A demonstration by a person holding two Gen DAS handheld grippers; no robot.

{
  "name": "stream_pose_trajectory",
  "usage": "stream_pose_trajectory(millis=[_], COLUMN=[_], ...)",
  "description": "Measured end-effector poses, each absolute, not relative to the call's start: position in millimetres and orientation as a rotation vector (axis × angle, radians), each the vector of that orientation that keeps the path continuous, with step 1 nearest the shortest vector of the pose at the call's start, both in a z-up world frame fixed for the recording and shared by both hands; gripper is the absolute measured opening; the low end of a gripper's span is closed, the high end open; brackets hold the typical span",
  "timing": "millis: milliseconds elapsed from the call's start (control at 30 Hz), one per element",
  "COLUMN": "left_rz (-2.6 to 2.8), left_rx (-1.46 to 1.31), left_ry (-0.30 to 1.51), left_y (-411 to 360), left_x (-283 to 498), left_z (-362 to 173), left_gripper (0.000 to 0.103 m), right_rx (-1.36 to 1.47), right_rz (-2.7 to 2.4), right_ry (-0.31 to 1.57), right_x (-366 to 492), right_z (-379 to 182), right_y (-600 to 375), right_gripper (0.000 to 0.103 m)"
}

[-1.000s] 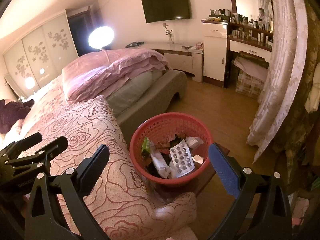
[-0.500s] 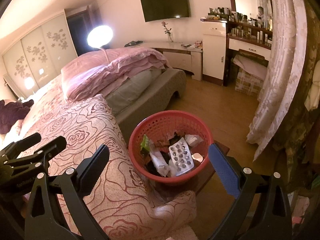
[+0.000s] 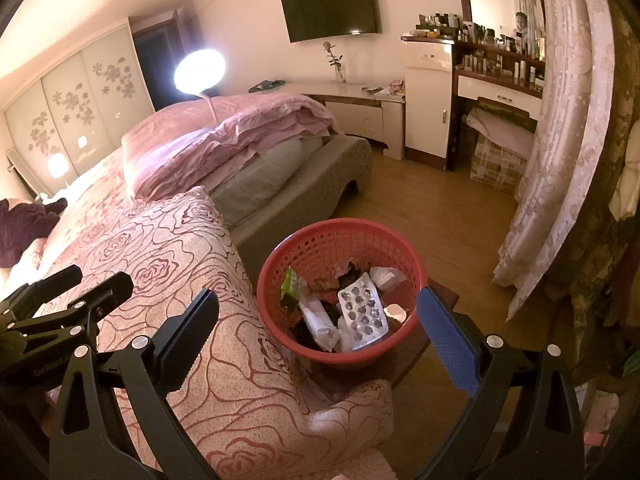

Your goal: Collect trash

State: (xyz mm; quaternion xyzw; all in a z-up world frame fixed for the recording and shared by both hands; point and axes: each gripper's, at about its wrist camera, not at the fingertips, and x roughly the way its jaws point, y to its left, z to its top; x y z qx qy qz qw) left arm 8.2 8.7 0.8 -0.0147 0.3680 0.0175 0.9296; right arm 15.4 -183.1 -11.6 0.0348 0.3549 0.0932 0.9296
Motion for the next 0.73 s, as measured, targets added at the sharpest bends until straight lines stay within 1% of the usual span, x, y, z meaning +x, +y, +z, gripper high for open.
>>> stream_pose_trajectory(millis=[233,500,733], left_rz=[0.025,0.032,0.081], left_rx=[-0.04,-0.05,-0.084], left_ry=[0.733,0.719,0.733], left_y=[11,17,44], left_x=[5,-1,-18], left_z=[-3,5,8], left_gripper=[0.09,0.09,0.09], right_rx=[0.071,0.074,0.046], right_rz=[0.19,0.17,0.201], right_ry=[0.73,0.728,0.741], right_x=[17,5,-14], right_z=[-11,-19,-23], right_y=[-184,-191,-178], right_gripper=[0.096,0.096,0.096])
